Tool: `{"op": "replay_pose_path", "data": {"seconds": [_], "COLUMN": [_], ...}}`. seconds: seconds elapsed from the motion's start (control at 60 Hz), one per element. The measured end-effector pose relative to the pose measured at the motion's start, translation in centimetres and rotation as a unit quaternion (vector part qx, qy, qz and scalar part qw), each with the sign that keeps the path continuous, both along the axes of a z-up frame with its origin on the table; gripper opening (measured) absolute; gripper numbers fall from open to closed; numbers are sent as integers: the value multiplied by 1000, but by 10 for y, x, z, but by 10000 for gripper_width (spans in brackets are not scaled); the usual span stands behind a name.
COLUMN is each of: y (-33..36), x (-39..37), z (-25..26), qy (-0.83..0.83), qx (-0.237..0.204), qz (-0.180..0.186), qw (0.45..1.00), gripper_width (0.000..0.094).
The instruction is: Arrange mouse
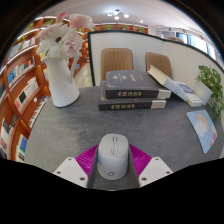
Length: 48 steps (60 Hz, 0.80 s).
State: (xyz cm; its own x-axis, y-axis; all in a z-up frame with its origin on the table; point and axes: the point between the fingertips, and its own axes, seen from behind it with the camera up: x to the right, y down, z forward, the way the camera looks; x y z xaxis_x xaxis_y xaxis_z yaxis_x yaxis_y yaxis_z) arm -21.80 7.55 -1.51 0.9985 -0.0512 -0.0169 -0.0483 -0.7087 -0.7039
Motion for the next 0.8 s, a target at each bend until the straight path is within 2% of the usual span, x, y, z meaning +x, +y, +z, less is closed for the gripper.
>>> {"op": "replay_pose_path", "data": {"seconds": [0.167,0.25,0.317,0.45,0.633,0.733,0.8], "y": [-1,0,-2,19,44,44,41], "x": [1,1,4,40,150,227,280], "z": [-1,2,11,110,263,308,315], "qy": [17,25,14,-7,-45,-70,-77], "qx": [-31,-40,-52,27,152,181,189], "qz": [5,13,37,58,54,47,39], "qw": [999,999,998,998,986,980,978], "gripper_width": [362,357,359,359,359,357,357]}}
